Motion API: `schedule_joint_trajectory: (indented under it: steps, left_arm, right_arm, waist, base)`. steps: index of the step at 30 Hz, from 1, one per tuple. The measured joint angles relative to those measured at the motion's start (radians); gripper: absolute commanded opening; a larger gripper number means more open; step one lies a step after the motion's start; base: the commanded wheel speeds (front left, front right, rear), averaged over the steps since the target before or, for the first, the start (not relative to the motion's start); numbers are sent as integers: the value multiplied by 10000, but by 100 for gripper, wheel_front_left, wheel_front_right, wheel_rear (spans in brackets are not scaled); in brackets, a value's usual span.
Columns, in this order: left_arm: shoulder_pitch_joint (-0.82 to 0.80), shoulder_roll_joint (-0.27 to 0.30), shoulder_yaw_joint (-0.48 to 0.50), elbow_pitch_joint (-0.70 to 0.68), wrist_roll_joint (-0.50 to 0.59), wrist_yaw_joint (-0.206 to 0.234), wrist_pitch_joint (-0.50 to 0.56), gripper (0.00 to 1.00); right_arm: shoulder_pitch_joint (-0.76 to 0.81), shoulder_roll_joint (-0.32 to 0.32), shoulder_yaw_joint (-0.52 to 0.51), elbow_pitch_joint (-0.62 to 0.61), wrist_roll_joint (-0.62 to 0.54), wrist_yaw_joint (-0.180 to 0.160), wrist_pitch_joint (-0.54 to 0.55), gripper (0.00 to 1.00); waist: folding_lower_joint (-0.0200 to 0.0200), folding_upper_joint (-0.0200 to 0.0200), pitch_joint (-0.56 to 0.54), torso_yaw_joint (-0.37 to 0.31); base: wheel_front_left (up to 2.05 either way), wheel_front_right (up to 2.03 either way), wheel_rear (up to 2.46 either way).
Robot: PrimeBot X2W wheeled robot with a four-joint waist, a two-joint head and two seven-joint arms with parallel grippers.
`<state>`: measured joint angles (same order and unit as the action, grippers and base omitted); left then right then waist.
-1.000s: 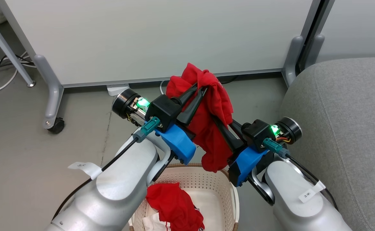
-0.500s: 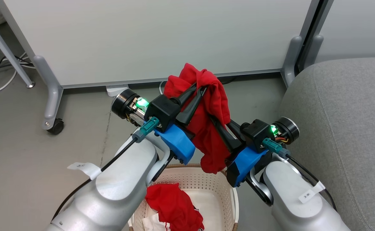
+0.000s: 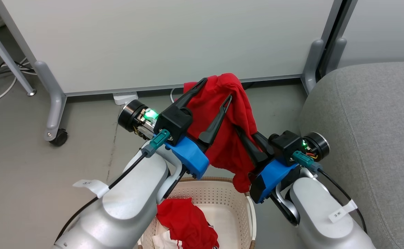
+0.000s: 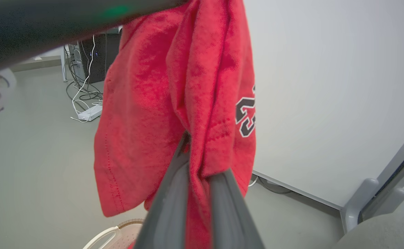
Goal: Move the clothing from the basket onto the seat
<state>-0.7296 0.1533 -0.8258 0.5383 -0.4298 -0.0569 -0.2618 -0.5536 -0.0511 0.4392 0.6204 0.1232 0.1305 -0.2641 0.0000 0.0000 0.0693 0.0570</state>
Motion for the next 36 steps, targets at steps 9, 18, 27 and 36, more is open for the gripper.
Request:
schedule_joint_trajectory:
  steps: [9, 18, 27, 36]
  left_arm:
    - [337, 121, 150, -339, 115, 123, -12, 100]
    - [675, 81, 309, -777, 355, 117, -12, 100]
    - [736, -50, 320, -830, 550, -27, -13, 100]
    - [740, -267, 224, -708, 775, -171, -12, 100]
  right_arm:
    - [488, -71, -750, -470, -82, 0, 0, 0]
    - [1000, -464, -1409, -1348, -142, 0, 2, 0]
    - [1604, -688, -2368, -2286, -150, 0, 2, 0]
    - [2264, -669, -3078, -3022, -169, 0, 0, 0]
  waist:
    - [0, 0, 75, -331]
    - [0, 0, 323, -1063]
    - [0, 0, 603, -2006]
    - [-1, 0, 889, -2989]
  base:
    - [0, 0, 0]
    - [0, 0, 0]
    - [0, 0, 0]
    - [0, 0, 0]
